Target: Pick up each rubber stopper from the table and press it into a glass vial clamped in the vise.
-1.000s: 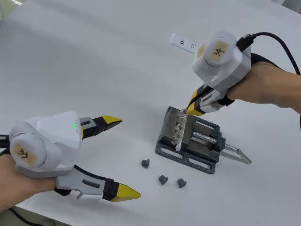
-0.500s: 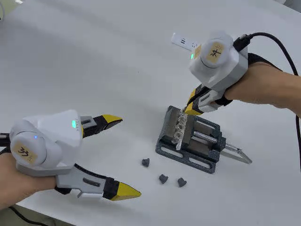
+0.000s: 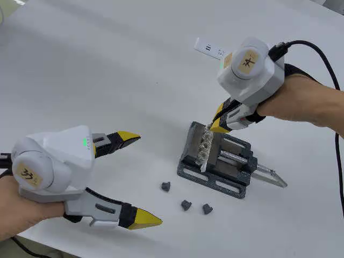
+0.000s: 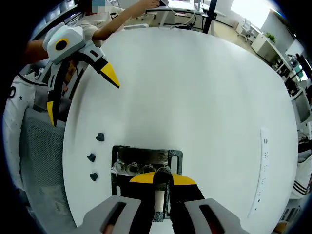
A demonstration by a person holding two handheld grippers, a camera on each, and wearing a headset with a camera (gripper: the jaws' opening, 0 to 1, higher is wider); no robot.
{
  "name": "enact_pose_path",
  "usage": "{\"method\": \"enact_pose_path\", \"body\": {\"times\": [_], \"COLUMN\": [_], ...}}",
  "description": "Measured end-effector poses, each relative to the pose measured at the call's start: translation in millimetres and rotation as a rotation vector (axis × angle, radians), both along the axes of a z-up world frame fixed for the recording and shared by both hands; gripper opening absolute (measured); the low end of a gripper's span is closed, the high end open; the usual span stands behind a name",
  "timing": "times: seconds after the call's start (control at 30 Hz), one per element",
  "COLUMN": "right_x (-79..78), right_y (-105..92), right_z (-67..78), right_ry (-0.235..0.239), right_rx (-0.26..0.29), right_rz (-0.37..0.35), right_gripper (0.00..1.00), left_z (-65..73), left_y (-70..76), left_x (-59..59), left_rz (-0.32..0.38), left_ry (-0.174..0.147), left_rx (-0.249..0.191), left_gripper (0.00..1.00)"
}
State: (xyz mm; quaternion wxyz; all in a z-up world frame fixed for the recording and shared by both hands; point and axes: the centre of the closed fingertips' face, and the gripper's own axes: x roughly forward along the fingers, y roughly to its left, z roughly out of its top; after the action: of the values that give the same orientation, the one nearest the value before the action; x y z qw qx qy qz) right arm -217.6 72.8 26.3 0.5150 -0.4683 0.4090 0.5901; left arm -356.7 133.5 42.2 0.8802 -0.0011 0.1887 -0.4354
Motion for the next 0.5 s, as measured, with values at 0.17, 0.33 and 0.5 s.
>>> {"method": "enact_pose_path", "body": {"times": [0.17,0.33,0.5], "right_x": [2.9,4.5,4.5], "right_y": [-1.1,-0.7,-0.4], "right_z": [0.3,1.1,1.4], "right_ry": [0.003,0.001,0.001], "right_rx": [0.024,0.037,0.048], "right_rz": [-0.005,-0.001,-0.004], "right_gripper": [0.06,0.07,0.08], "left_z": [0.1,0.6,1.0], "left_y": [-0.1,-0.8,-2.1], "left_x": [1.3,3.1,4.0], "left_rz": [0.0,0.0,0.0], "left_ry": [0.002,0.004,0.002], "left_rx": [0.001,0.001,0.0], "left_gripper": [0.94,0.94,0.94]}}
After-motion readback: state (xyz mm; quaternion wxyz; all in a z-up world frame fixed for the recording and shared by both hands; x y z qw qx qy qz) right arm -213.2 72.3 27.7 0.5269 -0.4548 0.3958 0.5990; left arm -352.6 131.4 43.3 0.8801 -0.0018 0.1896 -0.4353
